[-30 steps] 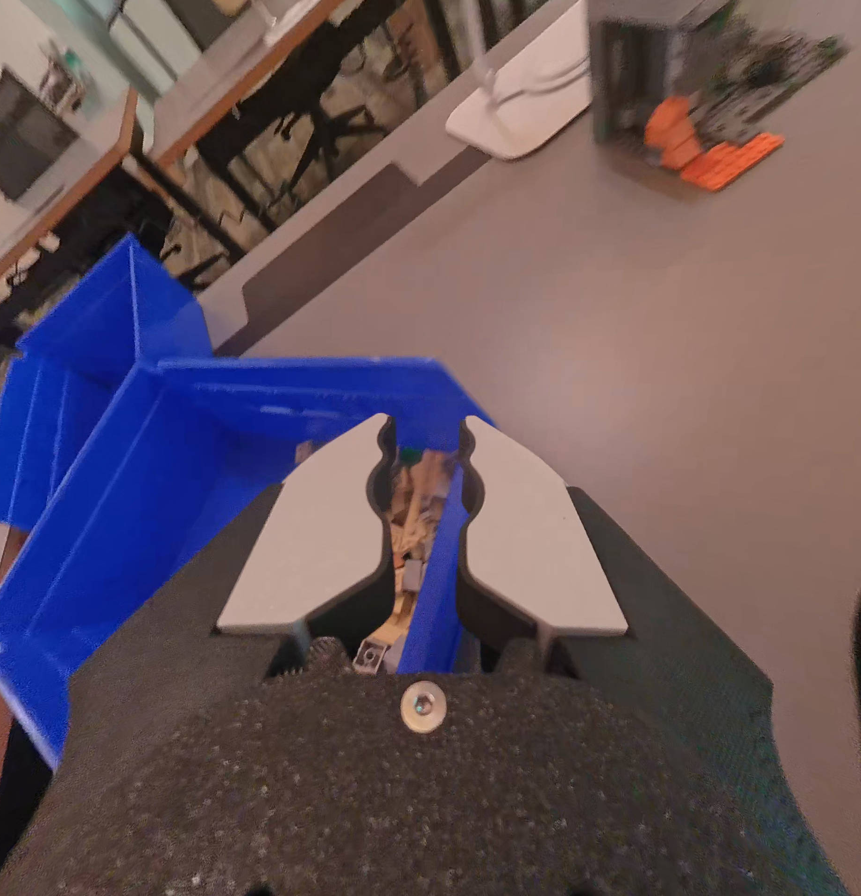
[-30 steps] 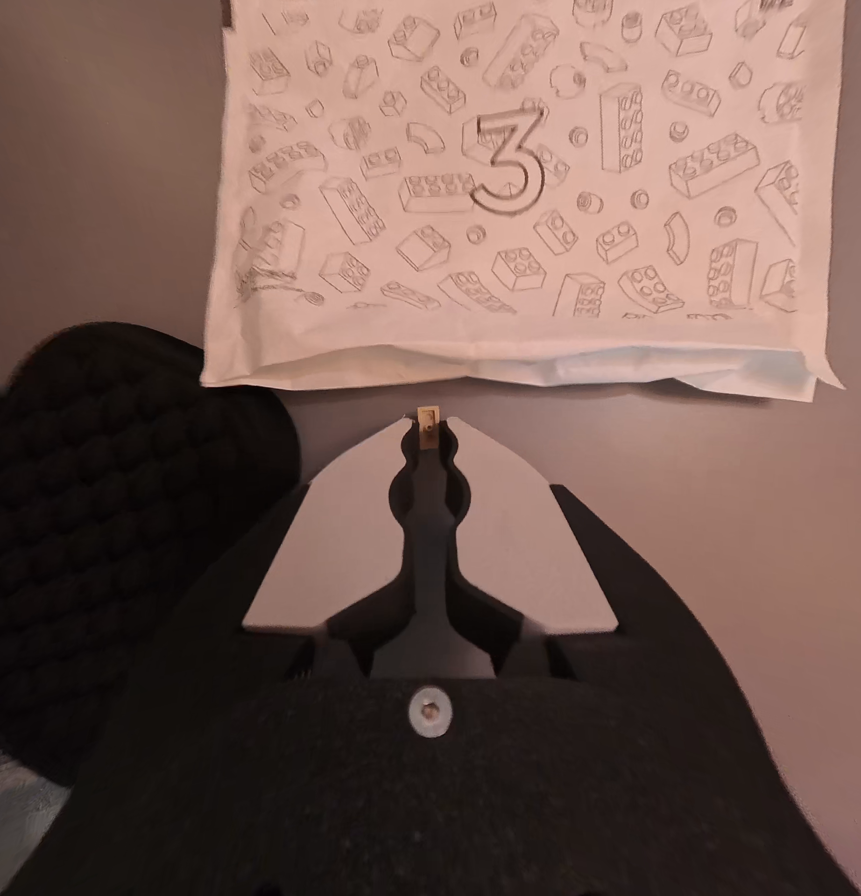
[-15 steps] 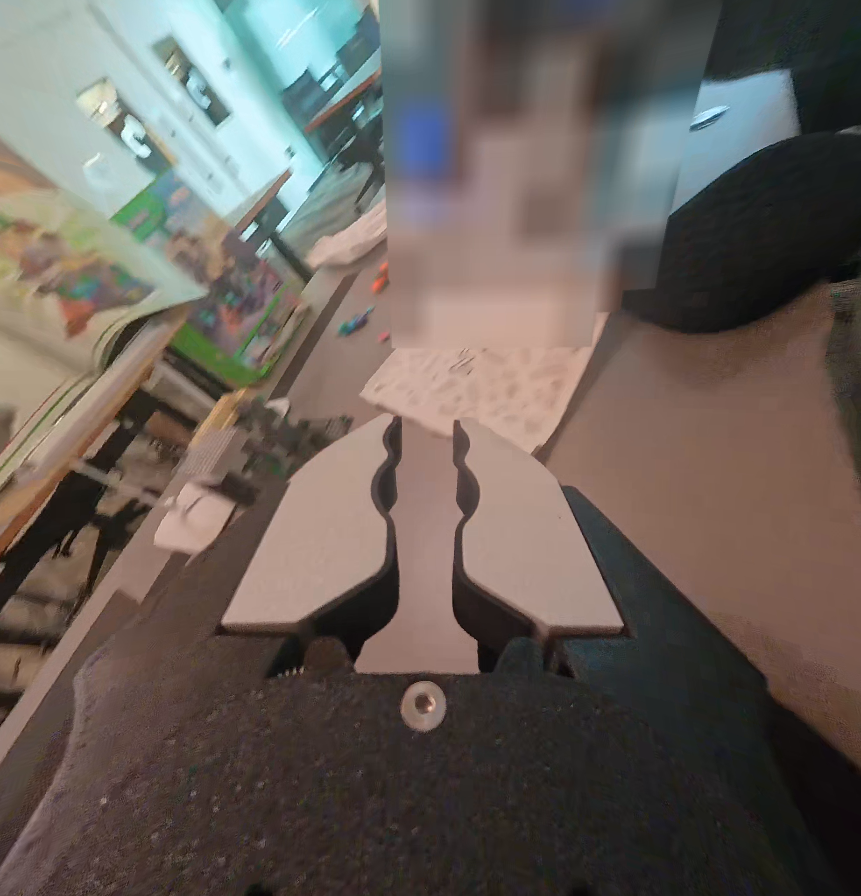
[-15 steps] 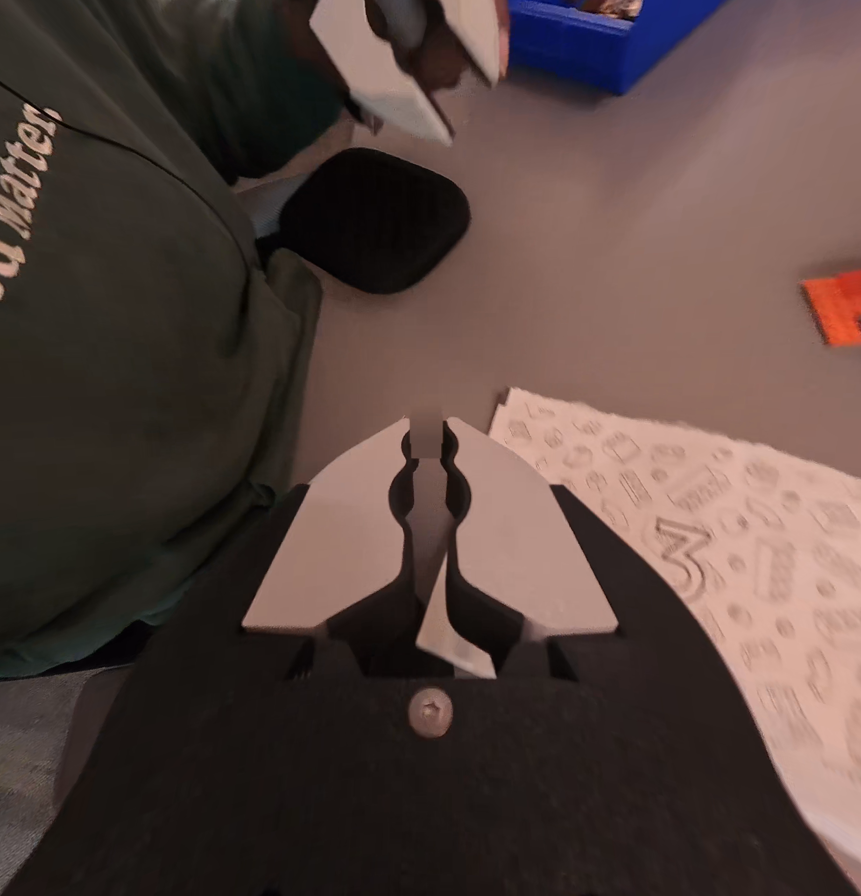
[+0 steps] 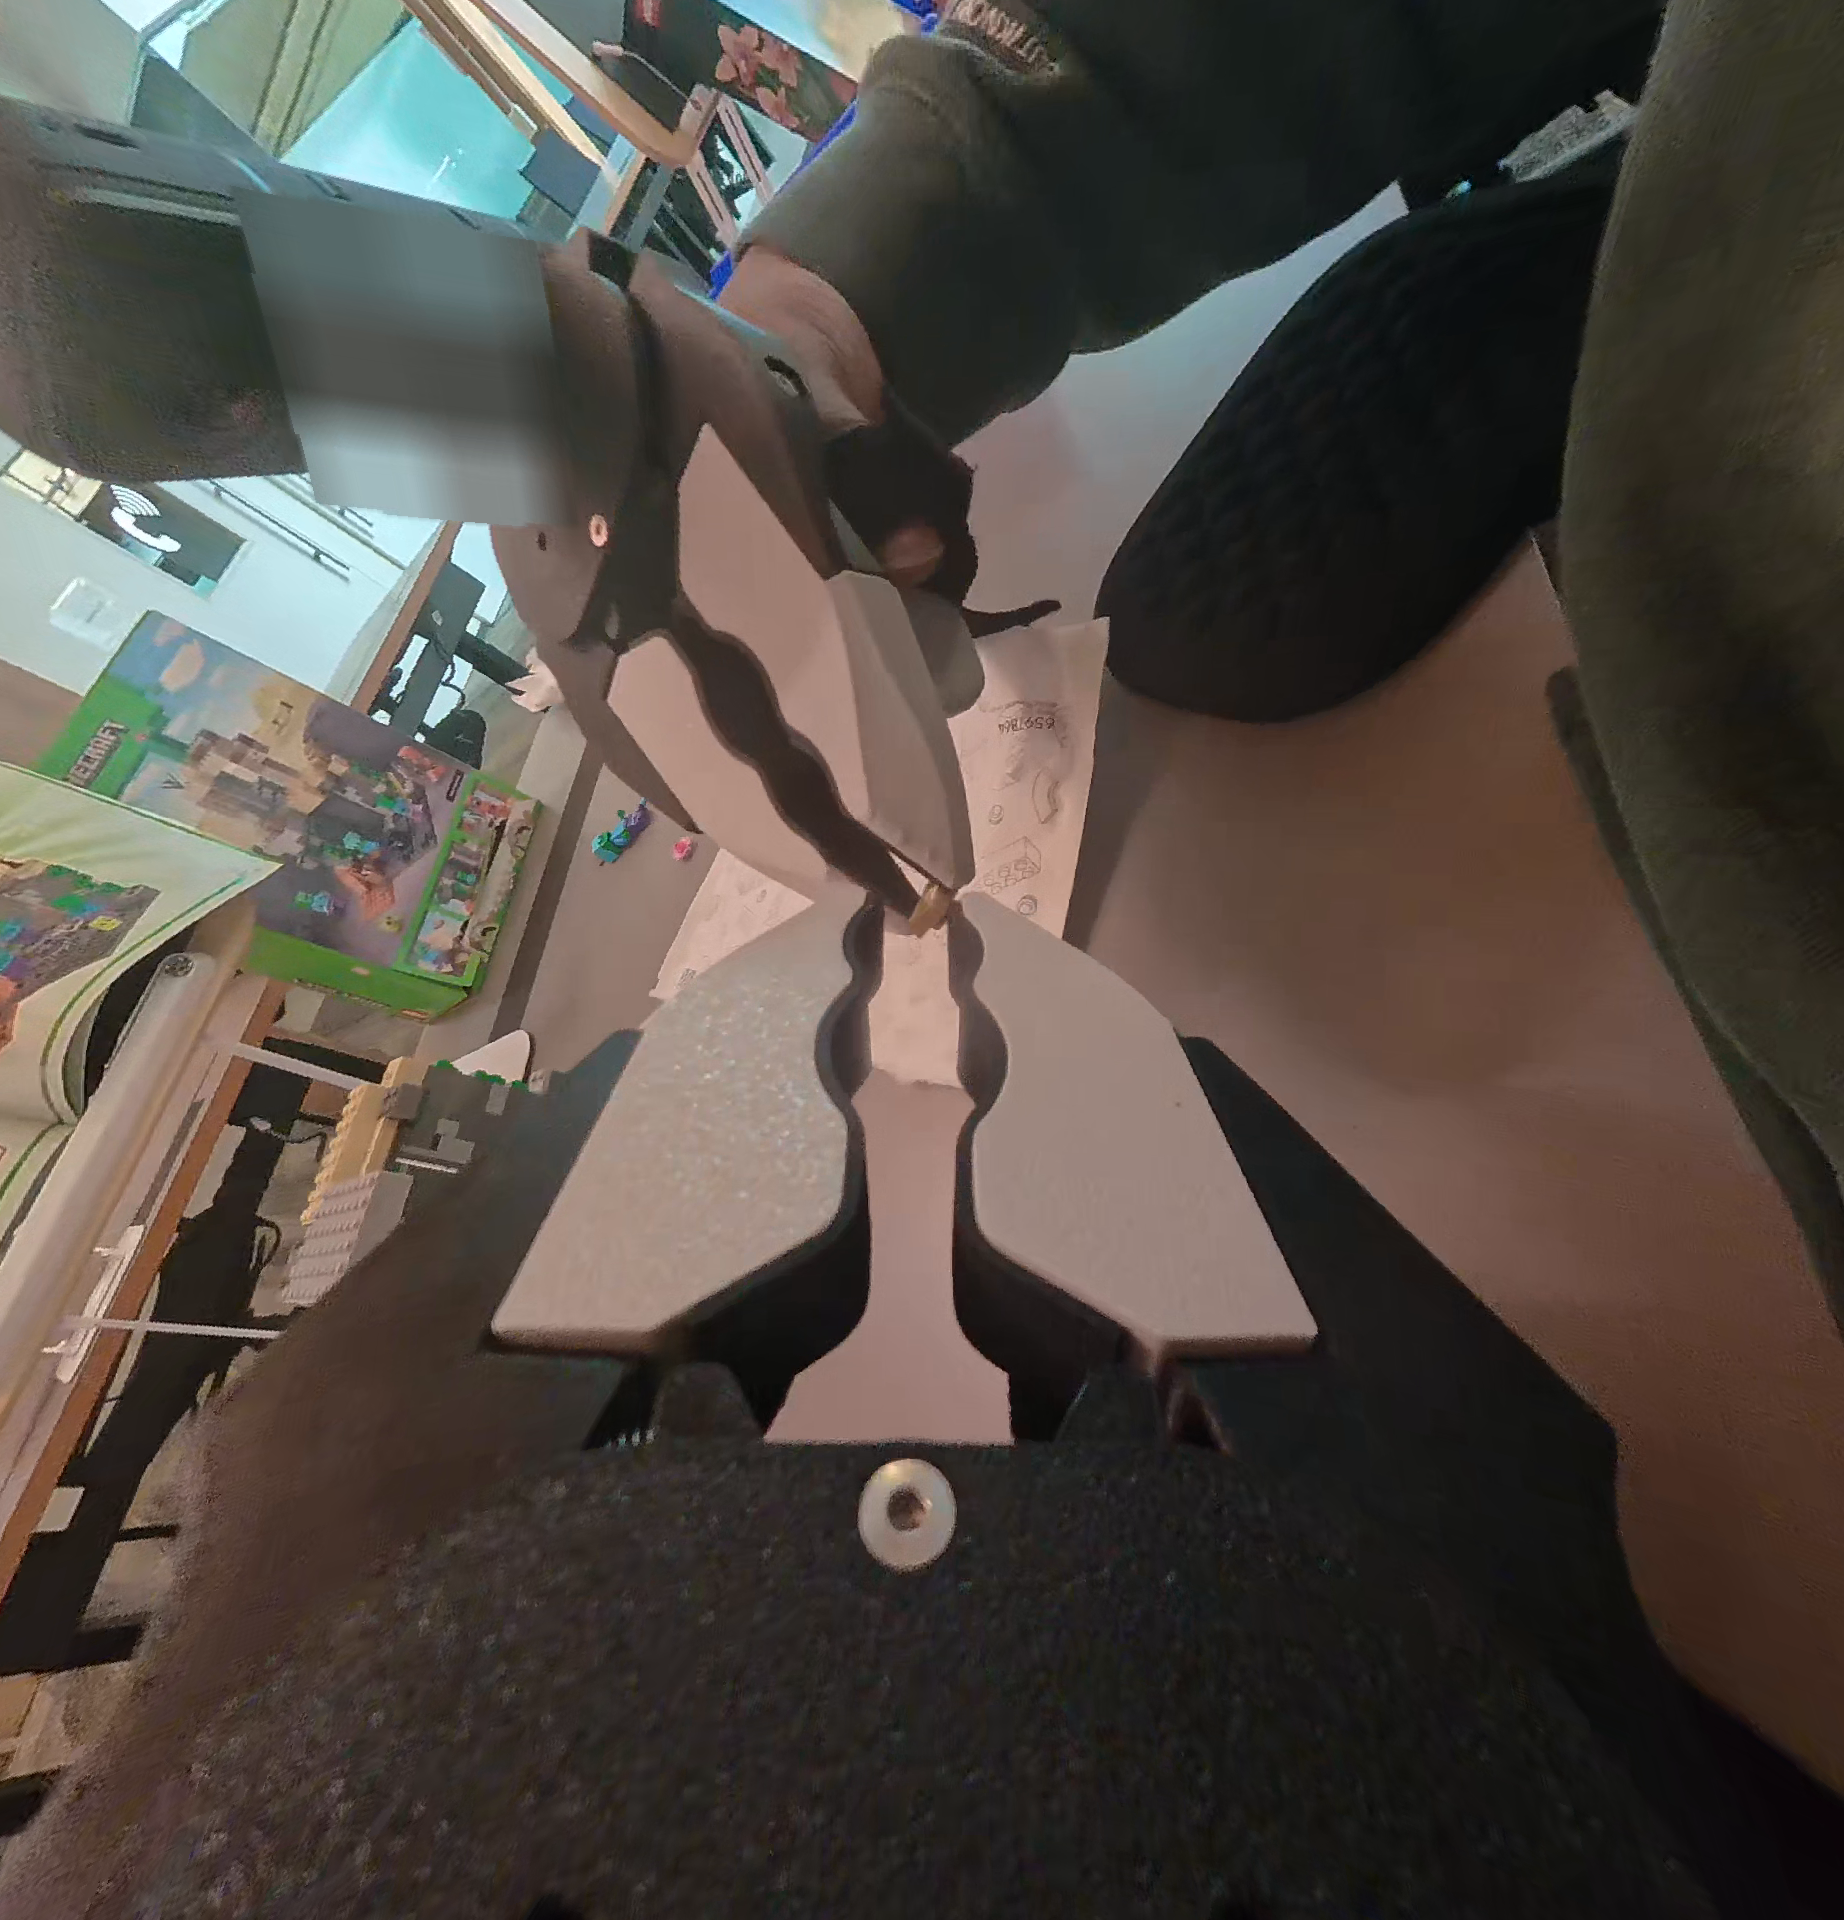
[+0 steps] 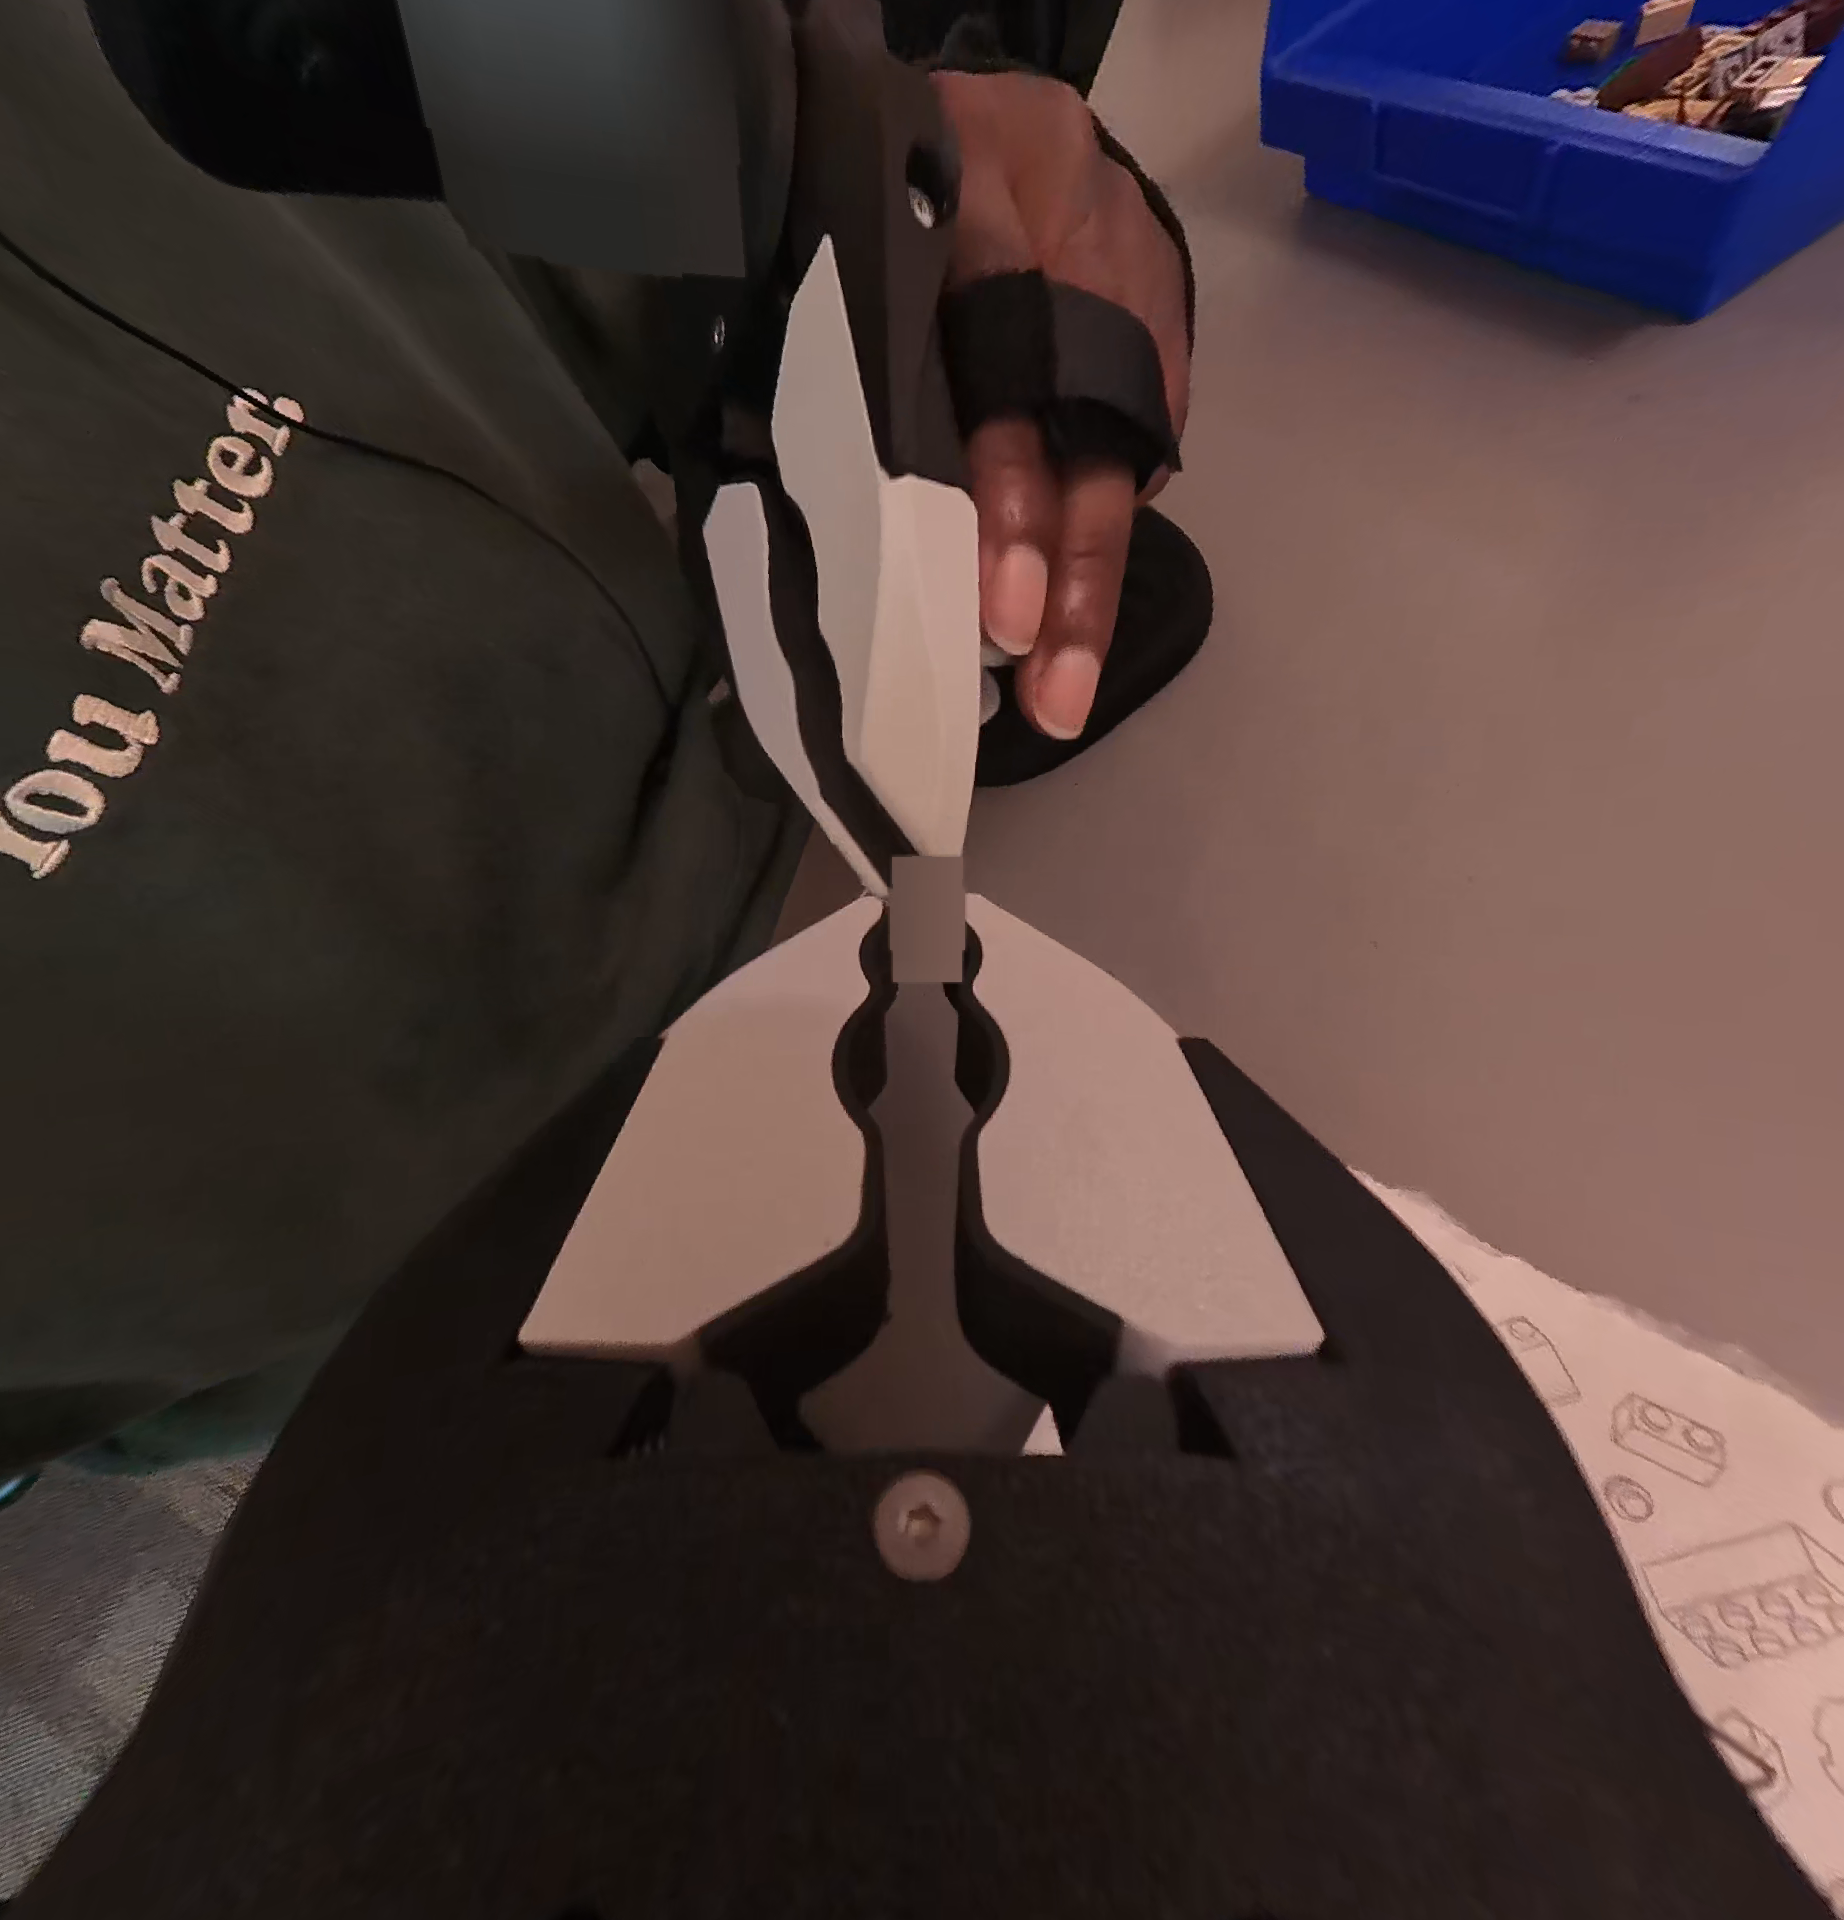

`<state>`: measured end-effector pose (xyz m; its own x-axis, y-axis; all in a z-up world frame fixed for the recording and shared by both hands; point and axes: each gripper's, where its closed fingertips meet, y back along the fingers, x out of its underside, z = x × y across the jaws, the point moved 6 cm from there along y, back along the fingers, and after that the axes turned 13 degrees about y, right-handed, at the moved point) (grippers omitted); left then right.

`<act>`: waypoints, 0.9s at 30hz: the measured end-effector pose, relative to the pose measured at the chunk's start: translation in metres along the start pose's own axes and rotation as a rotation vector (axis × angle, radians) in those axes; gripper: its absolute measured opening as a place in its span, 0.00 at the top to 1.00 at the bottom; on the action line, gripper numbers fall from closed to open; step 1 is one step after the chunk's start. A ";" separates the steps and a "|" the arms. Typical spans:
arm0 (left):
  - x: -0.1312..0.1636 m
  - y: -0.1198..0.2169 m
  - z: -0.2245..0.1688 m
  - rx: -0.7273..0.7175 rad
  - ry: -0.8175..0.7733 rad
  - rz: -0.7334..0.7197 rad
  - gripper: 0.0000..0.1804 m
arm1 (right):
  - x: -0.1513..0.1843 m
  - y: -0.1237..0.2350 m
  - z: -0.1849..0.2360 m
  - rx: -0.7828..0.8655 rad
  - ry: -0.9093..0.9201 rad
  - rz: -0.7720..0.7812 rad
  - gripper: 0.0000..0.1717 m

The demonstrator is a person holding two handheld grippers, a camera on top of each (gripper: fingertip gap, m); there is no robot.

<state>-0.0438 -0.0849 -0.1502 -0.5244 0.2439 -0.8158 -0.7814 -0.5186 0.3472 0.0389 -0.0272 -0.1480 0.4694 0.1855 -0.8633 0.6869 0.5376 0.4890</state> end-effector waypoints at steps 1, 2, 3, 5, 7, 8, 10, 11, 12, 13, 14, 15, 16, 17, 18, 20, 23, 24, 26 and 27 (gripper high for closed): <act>0.000 0.000 -0.001 0.004 -0.003 -0.006 0.95 | 0.000 -0.001 -0.001 -0.002 0.000 -0.002 0.96; 0.000 0.001 -0.002 0.006 -0.004 -0.015 0.96 | -0.001 -0.002 -0.001 -0.007 0.000 -0.006 0.96; 0.000 0.002 -0.003 0.008 -0.004 -0.022 0.98 | -0.002 -0.002 -0.001 -0.011 -0.001 -0.014 0.95; 0.001 0.002 -0.004 0.005 -0.003 -0.019 0.98 | -0.002 -0.003 -0.002 -0.013 -0.002 -0.017 0.95; 0.003 0.003 -0.003 0.009 0.023 -0.021 0.99 | -0.002 -0.005 -0.003 -0.013 -0.001 -0.025 0.95; 0.003 0.005 -0.003 0.009 0.038 -0.025 0.99 | -0.002 -0.005 -0.003 -0.015 -0.002 -0.035 0.95; 0.005 0.007 -0.002 0.000 0.057 -0.031 0.99 | -0.003 -0.006 -0.004 -0.012 -0.007 -0.053 0.95; 0.006 0.009 -0.002 -0.003 0.068 -0.034 0.99 | -0.004 -0.006 -0.005 -0.013 -0.008 -0.061 0.95; 0.007 0.010 -0.002 -0.004 0.079 -0.036 0.99 | -0.004 -0.007 -0.005 -0.014 -0.008 -0.067 0.95; 0.008 0.011 -0.002 -0.005 0.089 -0.038 0.99 | -0.004 -0.008 -0.006 -0.013 -0.007 -0.070 0.95; 0.009 0.013 -0.001 -0.007 0.098 -0.038 0.99 | -0.004 -0.008 -0.007 -0.012 -0.006 -0.072 0.95; 0.010 0.015 -0.001 -0.013 0.107 -0.038 0.99 | -0.004 -0.008 -0.007 -0.010 -0.006 -0.078 0.95; 0.011 0.017 0.000 -0.017 0.118 -0.040 0.99 | -0.004 -0.008 -0.008 -0.009 -0.008 -0.083 0.95; 0.012 0.019 0.001 -0.021 0.130 -0.041 0.99 | -0.004 -0.008 -0.009 -0.007 -0.009 -0.084 0.95; 0.013 0.021 0.002 -0.029 0.141 -0.041 0.99 | -0.003 -0.008 -0.009 -0.002 -0.008 -0.080 0.95; 0.017 0.026 0.005 -0.052 0.155 -0.033 0.99 | -0.001 -0.008 -0.011 0.018 -0.005 -0.069 0.94; 0.024 0.038 0.016 -0.122 0.185 -0.010 0.99 | 0.001 -0.005 -0.014 0.058 -0.012 -0.067 0.93; 0.030 0.044 0.024 -0.172 0.189 0.016 0.99 | 0.001 -0.003 -0.014 0.081 -0.011 -0.066 0.92; 0.043 0.062 0.044 -0.296 0.216 0.067 0.99 | 0.001 0.003 -0.014 0.141 -0.001 -0.073 0.92; 0.051 0.074 0.055 -0.362 0.246 0.090 0.99 | 0.001 0.008 -0.014 0.181 0.004 -0.081 0.92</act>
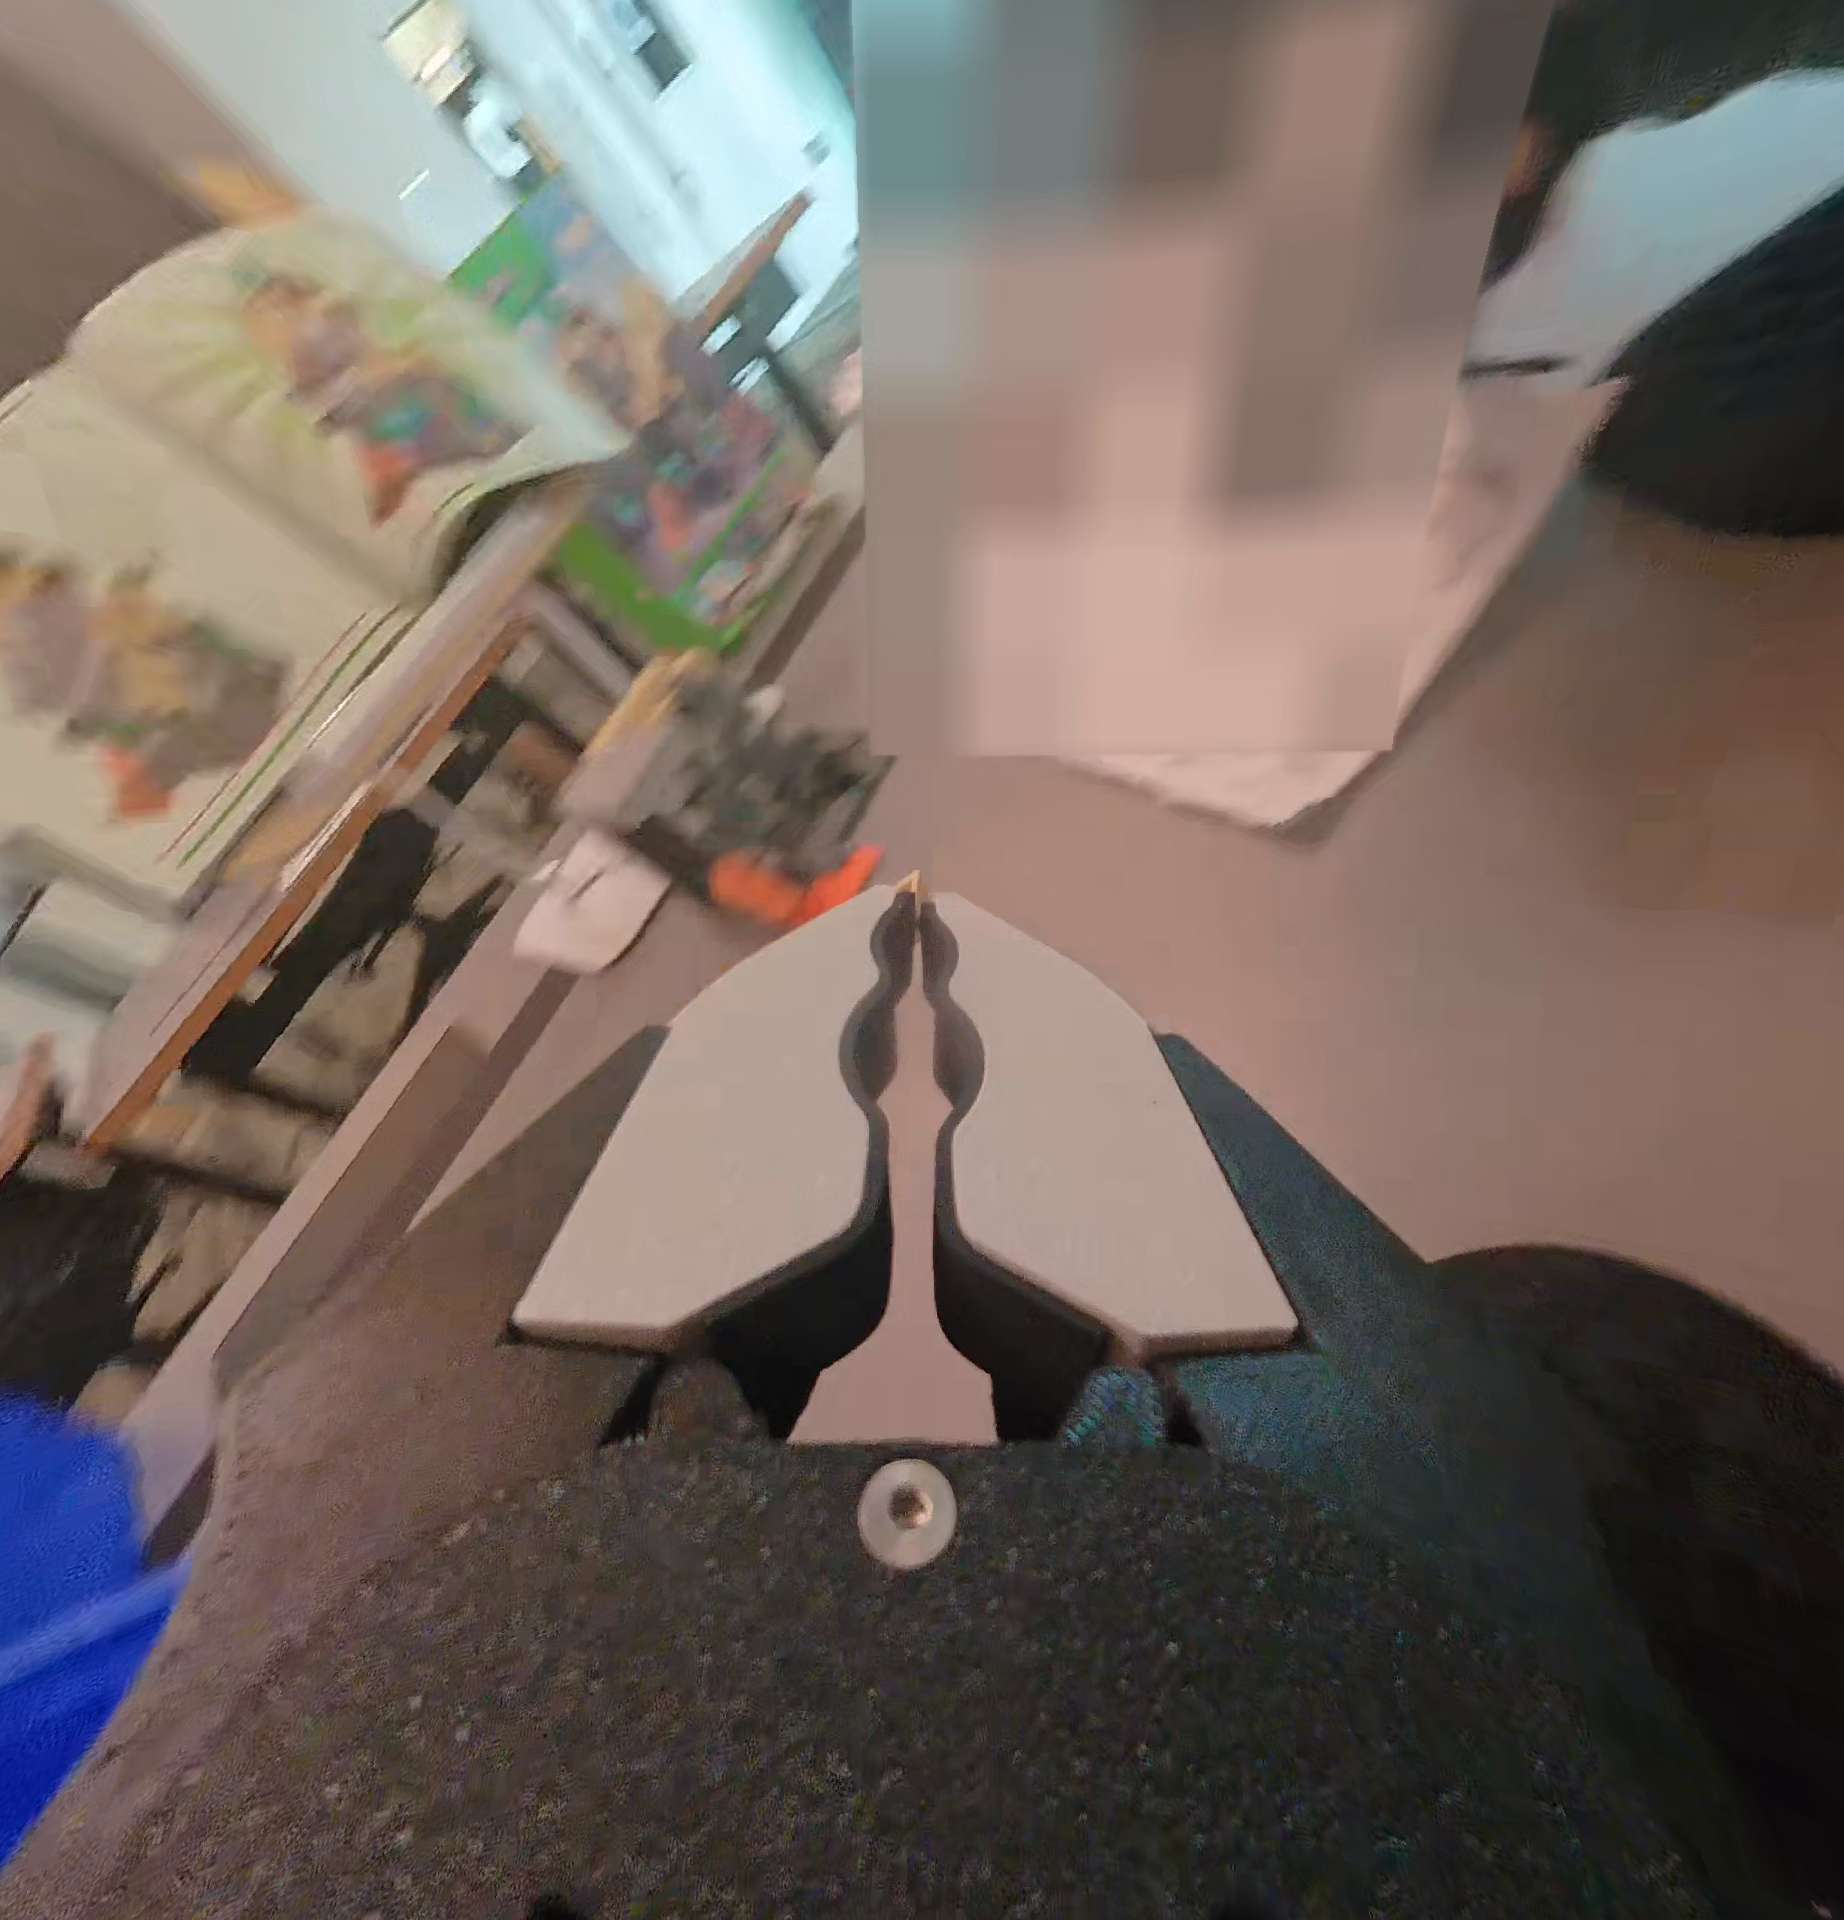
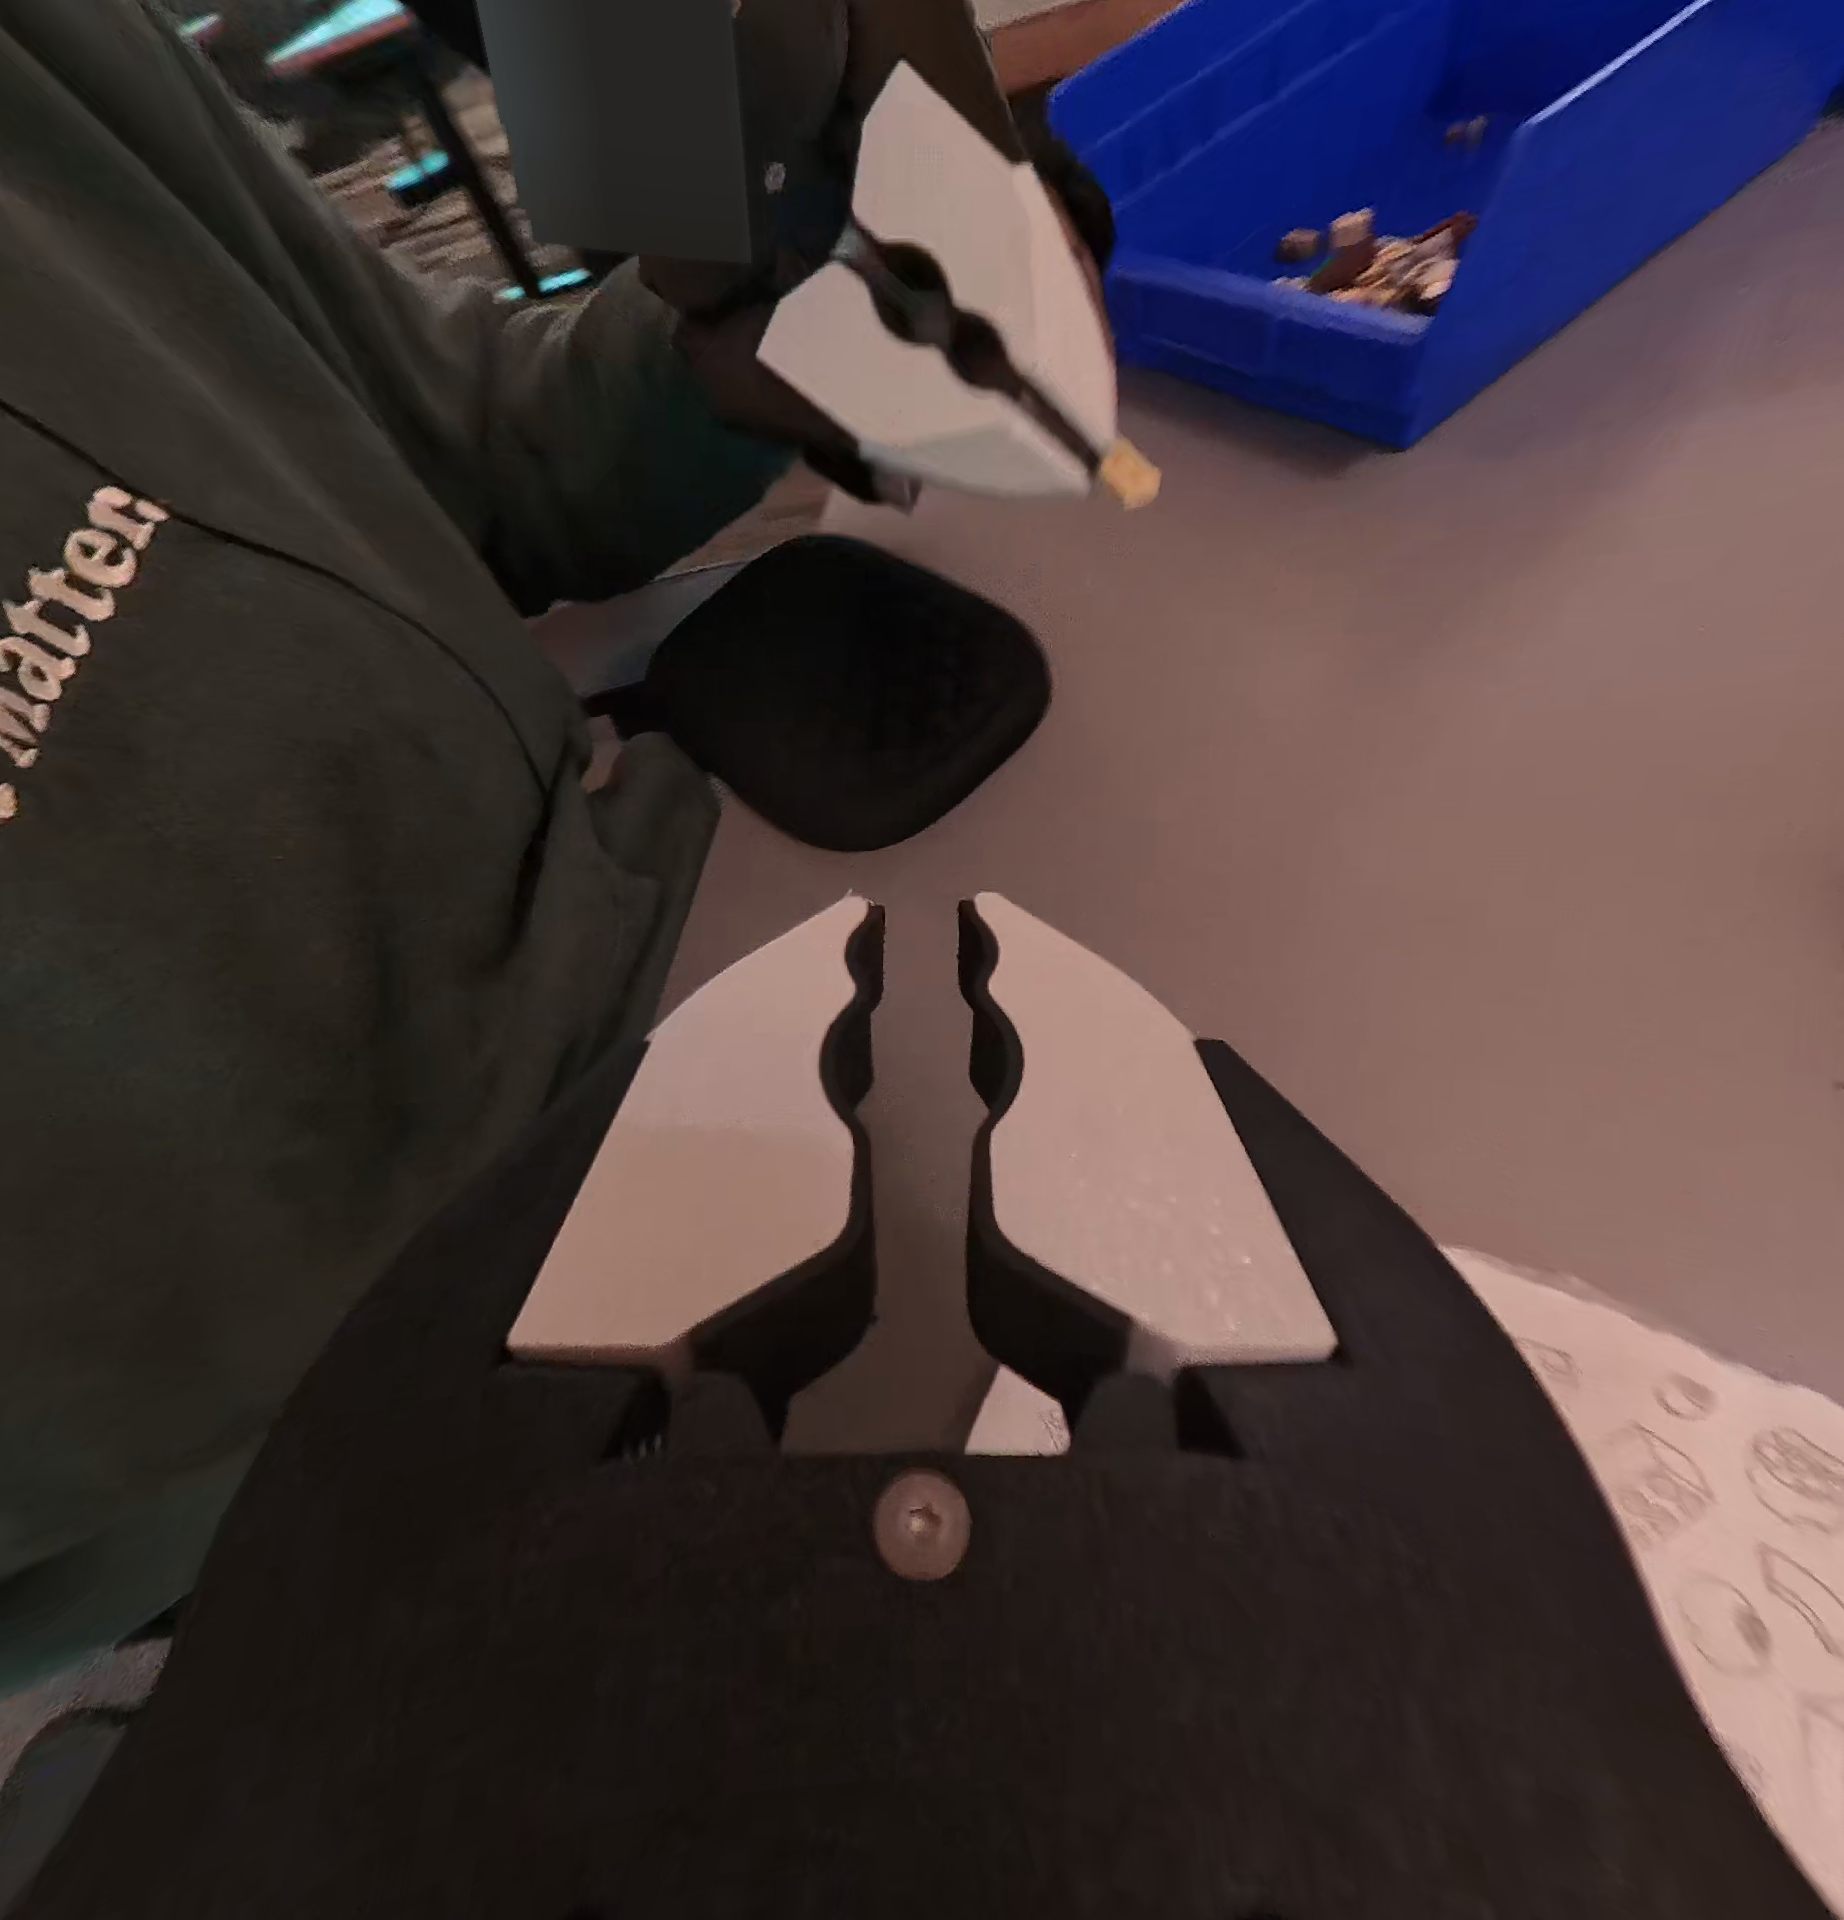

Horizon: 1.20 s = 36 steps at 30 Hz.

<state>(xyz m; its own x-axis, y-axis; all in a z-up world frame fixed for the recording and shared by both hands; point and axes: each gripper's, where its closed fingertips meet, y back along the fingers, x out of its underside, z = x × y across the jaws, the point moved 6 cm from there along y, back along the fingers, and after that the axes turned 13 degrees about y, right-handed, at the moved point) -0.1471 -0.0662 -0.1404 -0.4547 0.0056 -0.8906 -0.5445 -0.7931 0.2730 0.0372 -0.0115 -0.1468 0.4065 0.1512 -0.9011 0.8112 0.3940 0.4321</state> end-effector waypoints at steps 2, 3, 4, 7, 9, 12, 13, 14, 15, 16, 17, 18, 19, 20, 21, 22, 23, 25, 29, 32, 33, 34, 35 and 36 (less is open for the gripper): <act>0.013 0.015 0.035 -0.158 0.052 0.063 0.99 | -0.002 0.011 -0.003 0.097 0.008 -0.034 0.92; 0.020 0.024 0.052 -0.239 0.070 0.092 0.99 | -0.004 0.018 -0.004 0.148 0.006 -0.059 0.92; 0.027 0.033 0.068 -0.314 0.091 0.121 0.99 | -0.007 0.025 -0.005 0.191 0.002 -0.093 0.92; 0.053 0.055 0.112 -0.511 0.180 0.237 0.99 | -0.013 0.046 -0.006 0.285 -0.023 -0.197 0.92; 0.072 0.066 0.134 -0.581 0.256 0.306 0.99 | -0.013 0.057 -0.006 0.329 -0.039 -0.231 0.92; 0.101 0.072 0.155 -0.634 0.346 0.382 0.99 | -0.006 0.066 -0.003 0.370 -0.061 -0.243 0.92; 0.109 0.073 0.159 -0.646 0.371 0.401 0.98 | -0.003 0.067 -0.002 0.374 -0.072 -0.240 0.92; 0.116 0.073 0.163 -0.662 0.393 0.409 0.97 | 0.000 0.068 -0.001 0.375 -0.085 -0.233 0.92; 0.121 0.073 0.164 -0.662 0.414 0.415 0.94 | 0.004 0.069 0.000 0.383 -0.094 -0.225 0.92; 0.125 0.072 0.164 -0.659 0.433 0.415 0.92 | 0.007 0.070 0.000 0.392 -0.101 -0.220 0.92; 0.126 0.072 0.164 -0.658 0.447 0.407 0.91 | 0.010 0.071 0.001 0.396 -0.109 -0.216 0.92; 0.126 0.071 0.163 -0.654 0.452 0.397 0.91 | 0.012 0.072 0.002 0.399 -0.117 -0.214 0.92; 0.126 0.071 0.162 -0.653 0.452 0.390 0.90 | 0.013 0.074 0.003 0.405 -0.122 -0.214 0.92; 0.127 0.071 0.161 -0.652 0.450 0.388 0.89 | 0.014 0.076 0.003 0.410 -0.125 -0.215 0.92; 0.127 0.070 0.160 -0.649 0.448 0.388 0.88 | 0.014 0.078 0.003 0.415 -0.128 -0.217 0.92; 0.128 0.070 0.159 -0.647 0.448 0.389 0.87 | 0.014 0.079 0.003 0.422 -0.131 -0.221 0.92; 0.128 0.069 0.159 -0.643 0.449 0.393 0.87 | 0.014 0.081 0.003 0.427 -0.133 -0.226 0.92; 0.129 0.069 0.157 -0.630 0.454 0.398 0.86 | 0.013 0.082 0.002 0.430 -0.140 -0.236 0.92; 0.126 0.070 0.156 -0.624 0.453 0.389 0.87 | 0.014 0.080 0.003 0.434 -0.137 -0.228 0.92; 0.121 0.074 0.154 -0.624 0.449 0.382 0.87 | 0.014 0.080 0.004 0.447 -0.128 -0.211 0.92; 0.119 0.077 0.153 -0.624 0.449 0.379 0.87 | 0.014 0.081 0.003 0.464 -0.125 -0.207 0.92; 0.117 0.079 0.152 -0.621 0.448 0.375 0.87 | 0.015 0.083 0.002 0.486 -0.123 -0.206 0.92; 0.115 0.082 0.151 -0.619 0.448 0.372 0.87 | 0.015 0.086 0.001 0.507 -0.124 -0.203 0.92; 0.113 0.085 0.149 -0.617 0.450 0.370 0.87 | 0.017 0.090 0.000 0.531 -0.130 -0.196 0.92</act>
